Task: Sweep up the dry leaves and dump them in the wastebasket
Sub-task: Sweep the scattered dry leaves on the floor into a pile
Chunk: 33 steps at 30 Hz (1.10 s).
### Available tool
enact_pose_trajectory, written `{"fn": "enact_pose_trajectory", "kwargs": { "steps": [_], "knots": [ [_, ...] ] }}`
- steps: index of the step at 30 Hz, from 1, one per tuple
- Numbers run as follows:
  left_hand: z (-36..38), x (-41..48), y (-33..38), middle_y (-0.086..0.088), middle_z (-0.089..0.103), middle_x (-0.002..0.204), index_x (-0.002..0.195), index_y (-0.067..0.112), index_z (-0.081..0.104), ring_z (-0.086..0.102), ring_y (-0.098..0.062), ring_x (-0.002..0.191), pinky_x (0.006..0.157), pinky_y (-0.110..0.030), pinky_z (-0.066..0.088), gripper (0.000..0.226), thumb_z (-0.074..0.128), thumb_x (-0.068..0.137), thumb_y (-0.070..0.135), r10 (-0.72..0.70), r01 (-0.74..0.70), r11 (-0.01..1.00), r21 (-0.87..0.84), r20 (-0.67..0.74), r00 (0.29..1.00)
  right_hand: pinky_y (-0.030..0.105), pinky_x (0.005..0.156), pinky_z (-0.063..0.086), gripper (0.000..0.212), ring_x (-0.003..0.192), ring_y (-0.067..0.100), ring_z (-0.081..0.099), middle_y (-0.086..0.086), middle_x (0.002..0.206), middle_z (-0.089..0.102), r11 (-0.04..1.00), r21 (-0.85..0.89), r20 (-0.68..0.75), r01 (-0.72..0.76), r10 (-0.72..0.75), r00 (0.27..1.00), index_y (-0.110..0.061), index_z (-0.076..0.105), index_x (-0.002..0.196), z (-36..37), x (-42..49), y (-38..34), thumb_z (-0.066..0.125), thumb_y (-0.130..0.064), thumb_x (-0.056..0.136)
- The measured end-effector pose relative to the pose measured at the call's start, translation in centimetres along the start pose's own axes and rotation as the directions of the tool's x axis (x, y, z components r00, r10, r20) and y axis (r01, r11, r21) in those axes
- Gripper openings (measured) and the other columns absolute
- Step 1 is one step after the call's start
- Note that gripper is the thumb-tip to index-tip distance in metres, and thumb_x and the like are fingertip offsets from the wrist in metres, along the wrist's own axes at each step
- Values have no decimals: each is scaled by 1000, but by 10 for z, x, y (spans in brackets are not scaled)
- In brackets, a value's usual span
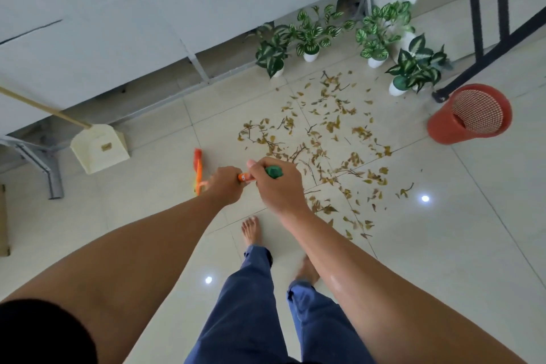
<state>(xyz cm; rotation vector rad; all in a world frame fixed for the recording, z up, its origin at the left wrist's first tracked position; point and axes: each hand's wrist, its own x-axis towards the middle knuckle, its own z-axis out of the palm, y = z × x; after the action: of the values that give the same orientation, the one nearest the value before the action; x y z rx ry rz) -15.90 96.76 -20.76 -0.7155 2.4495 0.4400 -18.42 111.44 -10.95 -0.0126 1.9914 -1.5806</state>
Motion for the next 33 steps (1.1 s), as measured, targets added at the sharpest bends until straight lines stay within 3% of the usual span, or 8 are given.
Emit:
{"fn": "enact_pose_trajectory", "kwargs": {
  "steps": [4, 9, 17, 20, 24, 27, 30, 33],
  "knots": [
    [3, 22, 7, -4, 58, 77, 70, 15, 48, 61, -28, 81, 63, -35, 45, 21, 44, 90, 18, 79, -79, 997, -7, 13, 997, 28, 50, 35, 28, 51, 14, 43, 6, 54, 54, 995, 61, -103, -74, 80, 991, -6, 71, 69, 5, 12, 14, 62, -21, 91],
    [-8, 30, 50, 0, 58, 76, 82, 12, 61, 53, -17, 68, 49, -21, 33, 20, 43, 89, 7, 249, -246, 967, -69, 45, 967, 32, 47, 36, 28, 46, 17, 41, 16, 52, 52, 999, 34, -282, -4, 14, 959, -6, 67, 63, -12, 9, -3, 64, -17, 89],
    [-69, 38, 69, 3, 50, 61, 57, 22, 41, 56, -20, 68, 67, -27, 36, 37, 43, 93, 17, 407, -407, 910, -83, -16, 913, 33, 48, 37, 28, 48, 19, 45, 21, 55, 55, 994, 22, -368, 103, -88, 926, -4, 69, 64, -23, 12, -78, 66, -17, 89],
    [-89, 54, 42, 2, 54, 63, 61, 21, 47, 60, -21, 71, 79, -36, 41, 34, 42, 94, 19, 410, -409, 912, 22, -41, 911, 38, 53, 35, 27, 53, 22, 44, 28, 62, 56, 986, 124, -313, 114, -70, 947, -3, 68, 64, -3, 28, -83, 64, -20, 86],
    [-104, 91, 0, 1, 56, 70, 59, 23, 42, 63, -22, 81, 93, -43, 42, 36, 42, 94, 17, 378, -369, 912, 179, -17, 926, 50, 60, 49, 28, 59, 19, 49, 15, 60, 58, 986, 166, -241, 17, 24, 970, -5, 72, 74, 39, 58, -75, 65, -29, 87],
    [-103, 116, -25, 1, 58, 73, 63, 21, 47, 63, -22, 84, 83, -40, 45, 30, 43, 92, 17, 374, -369, 896, 247, 28, 927, 35, 55, 40, 23, 53, 14, 45, -5, 49, 50, 982, 181, -257, -55, 101, 961, -8, 74, 74, 66, 74, -67, 65, -23, 88],
    [-96, 127, -26, -1, 62, 76, 72, 16, 56, 63, -23, 80, 63, -34, 45, 21, 45, 88, 11, 394, -399, 896, 193, 66, 917, 31, 50, 36, 17, 49, 17, 42, 0, 50, 51, 979, 193, -325, -59, 120, 938, -10, 75, 74, 75, 78, -59, 66, -18, 86],
    [-85, 125, -3, -2, 65, 79, 79, 11, 63, 62, -22, 77, 60, -33, 45, 20, 45, 87, 7, 454, -461, 880, 113, 80, 887, 26, 44, 34, 14, 42, 11, 40, 1, 51, 55, 988, 139, -384, -66, 115, 916, -13, 77, 76, 63, 71, -53, 66, -17, 85]
  ]
}}
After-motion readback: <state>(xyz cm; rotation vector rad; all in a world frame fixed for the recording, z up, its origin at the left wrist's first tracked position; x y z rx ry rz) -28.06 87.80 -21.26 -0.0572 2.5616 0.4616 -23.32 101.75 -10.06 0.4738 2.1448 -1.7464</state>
